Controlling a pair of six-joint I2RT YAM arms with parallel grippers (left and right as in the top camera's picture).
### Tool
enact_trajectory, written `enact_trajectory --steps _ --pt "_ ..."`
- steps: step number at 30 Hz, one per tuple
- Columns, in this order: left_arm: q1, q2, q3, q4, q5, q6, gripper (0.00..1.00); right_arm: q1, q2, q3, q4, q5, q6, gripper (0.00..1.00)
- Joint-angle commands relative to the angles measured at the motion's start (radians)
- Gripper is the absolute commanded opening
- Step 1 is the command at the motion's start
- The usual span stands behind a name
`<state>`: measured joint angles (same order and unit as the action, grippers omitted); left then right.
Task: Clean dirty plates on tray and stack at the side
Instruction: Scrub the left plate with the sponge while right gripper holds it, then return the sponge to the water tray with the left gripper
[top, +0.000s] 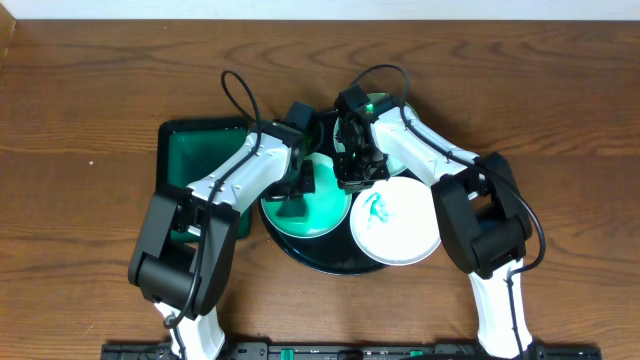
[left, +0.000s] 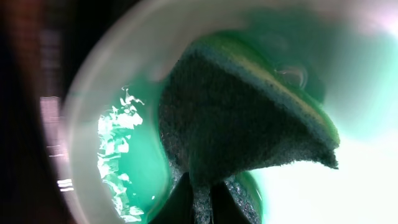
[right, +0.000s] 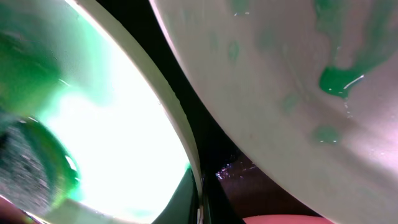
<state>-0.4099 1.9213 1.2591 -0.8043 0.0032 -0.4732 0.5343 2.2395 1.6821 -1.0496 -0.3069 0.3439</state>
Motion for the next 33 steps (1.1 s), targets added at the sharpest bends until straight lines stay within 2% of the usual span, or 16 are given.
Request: enact_trajectory --steps 1,15,19,27,33 --pt "0.046 0.044 -0.010 -0.029 -0.266 -0.034 0.07 0.008 0.037 -0.010 -0.002 0.018 -0.020 0.01" --pt "-0.029 -0.071 0.285 -0.246 -0.190 0.004 0.07 0.008 0.037 -0.010 0.002 0.018 -0.020 0.01" --pt "-0.015 -0.119 0.314 -0.287 -0.195 0.004 0.07 0.008 0.037 -0.010 0.002 0.018 -0.023 0.01" --pt "0.163 -0.129 0.312 -0.351 -0.178 0.005 0.07 0.012 0.011 -0.007 0.003 0.018 -0.082 0.01" --pt "0.317 -0.123 0.274 -0.310 -0.091 0.048 0.07 0.015 -0.023 -0.007 0.016 0.018 -0.098 0.01"
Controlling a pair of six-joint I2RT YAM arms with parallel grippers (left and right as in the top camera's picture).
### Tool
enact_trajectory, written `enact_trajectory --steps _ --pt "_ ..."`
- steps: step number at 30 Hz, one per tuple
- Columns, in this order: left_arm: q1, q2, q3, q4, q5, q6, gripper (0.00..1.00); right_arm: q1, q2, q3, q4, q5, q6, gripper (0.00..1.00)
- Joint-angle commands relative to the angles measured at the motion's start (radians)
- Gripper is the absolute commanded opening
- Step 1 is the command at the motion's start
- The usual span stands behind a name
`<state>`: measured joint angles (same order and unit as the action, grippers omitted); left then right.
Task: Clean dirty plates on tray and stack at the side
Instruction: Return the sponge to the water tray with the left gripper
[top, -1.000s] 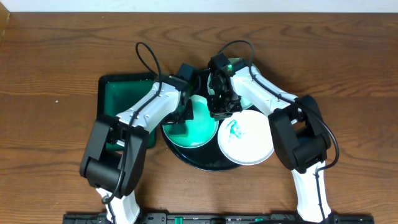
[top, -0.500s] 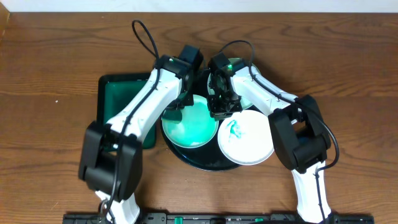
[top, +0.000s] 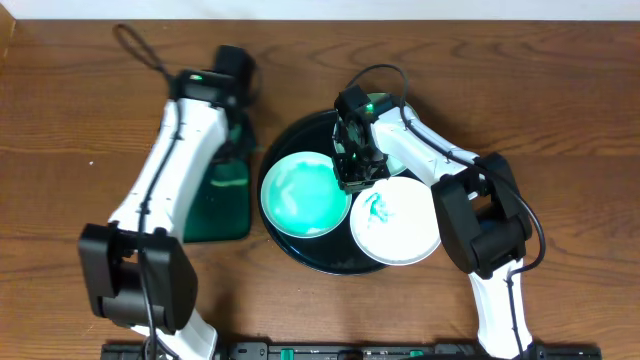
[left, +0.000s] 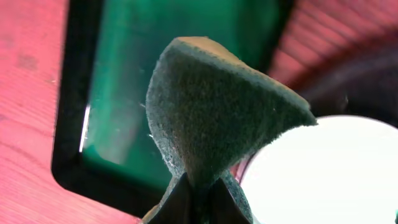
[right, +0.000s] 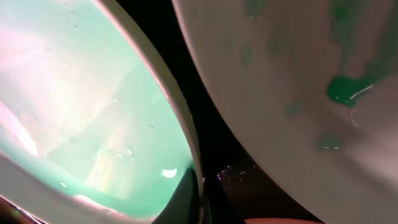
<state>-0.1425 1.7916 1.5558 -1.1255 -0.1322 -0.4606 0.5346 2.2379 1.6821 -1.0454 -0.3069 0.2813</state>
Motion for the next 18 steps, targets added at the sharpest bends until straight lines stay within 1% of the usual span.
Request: enact_trajectory --steps 1,6,12,17,18 --pt "0.068 0.010 -0.035 0.020 0.051 0.043 0.07 0.015 -0.024 -0.007 0.013 0.018 -0.036 0.01" --pt "0.119 0.047 -0.109 0.070 0.059 0.060 0.07 0.018 -0.026 -0.006 0.014 0.018 -0.055 0.01" --pt "0.126 0.132 -0.161 0.110 0.074 0.061 0.07 0.031 -0.044 0.000 0.019 0.023 -0.109 0.01" --pt "0.126 0.165 -0.161 0.113 0.080 0.060 0.08 0.058 -0.110 0.000 0.033 0.124 -0.131 0.01" --pt "0.126 0.165 -0.161 0.114 0.080 0.060 0.15 0.066 -0.126 0.000 0.034 0.151 -0.130 0.01"
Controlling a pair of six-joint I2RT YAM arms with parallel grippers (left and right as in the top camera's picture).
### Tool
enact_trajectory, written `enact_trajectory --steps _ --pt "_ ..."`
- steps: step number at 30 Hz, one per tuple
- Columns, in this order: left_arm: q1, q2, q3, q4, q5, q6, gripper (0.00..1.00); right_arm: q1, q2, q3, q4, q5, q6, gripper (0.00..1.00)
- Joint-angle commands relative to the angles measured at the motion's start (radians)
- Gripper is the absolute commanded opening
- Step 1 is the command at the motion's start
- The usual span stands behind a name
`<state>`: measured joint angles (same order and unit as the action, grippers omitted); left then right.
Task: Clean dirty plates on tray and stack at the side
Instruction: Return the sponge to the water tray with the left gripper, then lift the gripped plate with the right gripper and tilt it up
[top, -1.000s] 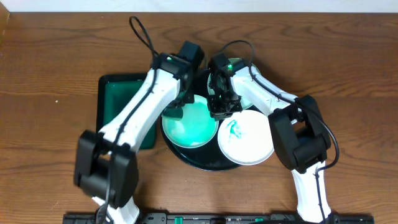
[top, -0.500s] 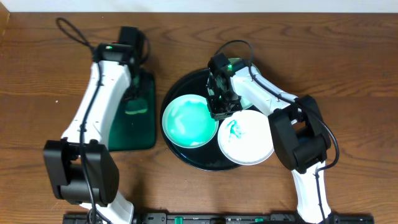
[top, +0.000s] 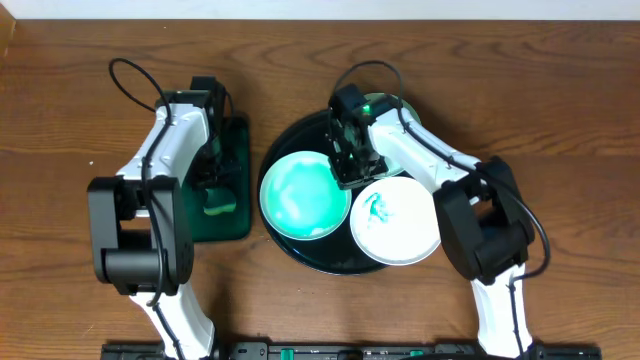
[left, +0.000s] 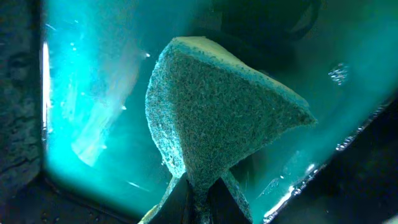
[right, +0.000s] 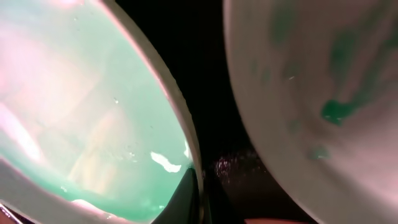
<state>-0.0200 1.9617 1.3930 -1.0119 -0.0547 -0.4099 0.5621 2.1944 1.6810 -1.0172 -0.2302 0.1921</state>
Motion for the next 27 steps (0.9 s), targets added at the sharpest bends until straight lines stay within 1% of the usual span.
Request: enact_trajectory --steps 1,2,6,10,13,22,27 --pt "0.004 -0.005 0.002 0.001 0.003 0.009 0.26 0.047 -0.098 0.002 0.005 0.102 -0.041 0.01" --pt "0.004 -0.005 0.002 0.000 0.003 0.009 0.36 0.056 -0.113 0.002 0.005 0.129 -0.041 0.01" --pt "0.004 -0.005 0.002 0.000 0.003 0.009 0.52 0.089 -0.158 0.002 0.004 0.216 -0.040 0.01" --pt "0.004 -0.005 0.002 0.000 0.003 0.009 0.55 0.113 -0.187 0.002 0.004 0.291 -0.042 0.01" --pt "0.004 -0.005 0.002 -0.001 0.003 0.009 0.59 0.121 -0.196 0.002 0.003 0.338 -0.041 0.01" --pt "0.004 -0.005 0.002 -0.003 0.003 0.009 0.61 0.120 -0.222 0.002 -0.005 0.475 -0.060 0.01" --pt "0.004 -0.005 0.002 -0.003 0.003 0.009 0.61 0.120 -0.266 0.002 -0.003 0.509 -0.086 0.01"
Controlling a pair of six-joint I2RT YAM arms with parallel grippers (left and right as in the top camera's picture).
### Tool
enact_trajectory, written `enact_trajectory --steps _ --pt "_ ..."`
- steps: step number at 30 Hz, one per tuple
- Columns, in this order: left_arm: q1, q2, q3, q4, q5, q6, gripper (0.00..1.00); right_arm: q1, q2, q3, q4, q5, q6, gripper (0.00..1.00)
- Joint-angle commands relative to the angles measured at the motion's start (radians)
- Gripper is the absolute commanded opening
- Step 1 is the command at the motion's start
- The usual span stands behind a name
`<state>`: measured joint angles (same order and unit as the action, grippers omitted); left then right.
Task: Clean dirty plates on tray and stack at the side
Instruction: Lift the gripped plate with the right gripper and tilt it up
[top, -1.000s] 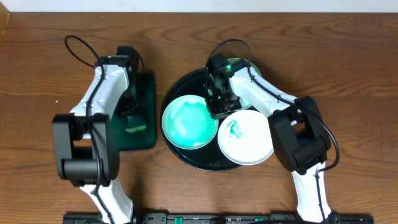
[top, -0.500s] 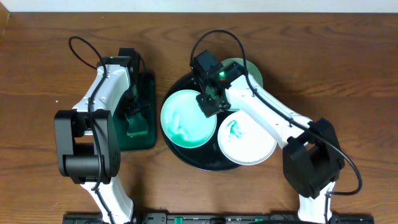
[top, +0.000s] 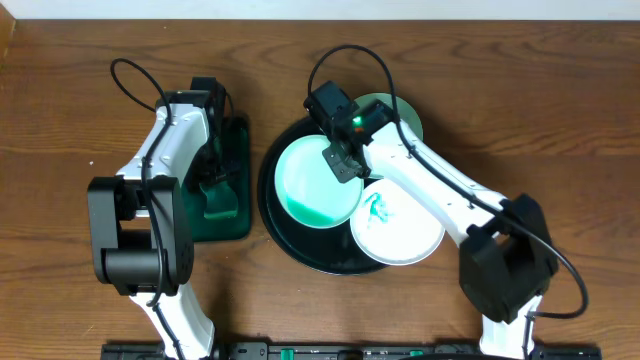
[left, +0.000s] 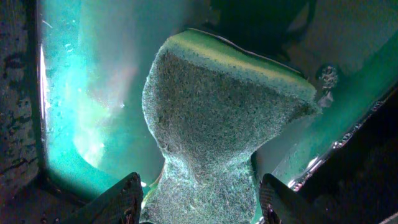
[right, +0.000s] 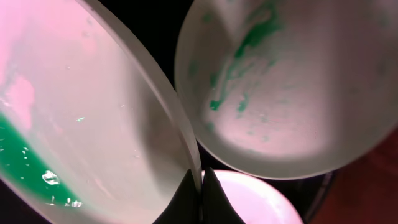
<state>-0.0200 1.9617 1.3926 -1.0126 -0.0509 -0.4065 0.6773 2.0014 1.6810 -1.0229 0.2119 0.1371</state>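
My right gripper (top: 340, 160) is shut on the rim of a white plate (top: 312, 180), holding it tilted over the round black tray (top: 300, 255). Green liquid has pooled at the plate's low edge. In the right wrist view the jaws (right: 199, 182) pinch that rim, with the tilted plate (right: 93, 118) to the left. A second plate (top: 397, 225) with green smears lies on the tray, and it also shows in the right wrist view (right: 292, 87). My left gripper (left: 200, 190) is open in the green basin (top: 232, 225), its fingers either side of the sponge (left: 217, 118).
A third pale plate (top: 398, 112) lies at the tray's back right and shows under the jaws as well (right: 249, 199). The basin holds green liquid. Wooden table (top: 560, 120) surrounds the tray and the basin.
My left gripper has opened and let go of the sponge in the basin. My right gripper has raised and tilted its plate, and the green liquid now sits at the low edge.
The left gripper first held the sponge on the green-coated plate while the right gripper pinched that plate's rim. Then the sponge was over the basin's far end, then down in the basin liquid. Now it lies released there, and the plate is tilted.
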Motion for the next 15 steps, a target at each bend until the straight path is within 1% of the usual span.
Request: enact_trajectory --steps 1,3,4,10,15 --pt "0.004 -0.005 0.003 -0.003 -0.001 0.005 0.61 0.005 -0.082 0.002 0.002 0.085 -0.031 0.01" --pt "0.004 -0.005 0.003 -0.003 -0.001 0.005 0.69 0.005 -0.101 0.002 0.002 0.123 -0.035 0.01" --pt "0.004 -0.005 0.003 -0.003 -0.001 0.005 0.70 0.005 -0.112 0.002 0.002 0.138 -0.042 0.01" --pt "0.004 -0.005 0.003 -0.003 -0.001 0.005 0.70 0.007 -0.173 0.002 0.002 0.214 -0.092 0.01" --pt "0.004 -0.005 0.003 -0.007 -0.001 0.005 0.70 0.019 -0.202 0.002 0.002 0.339 -0.113 0.01"
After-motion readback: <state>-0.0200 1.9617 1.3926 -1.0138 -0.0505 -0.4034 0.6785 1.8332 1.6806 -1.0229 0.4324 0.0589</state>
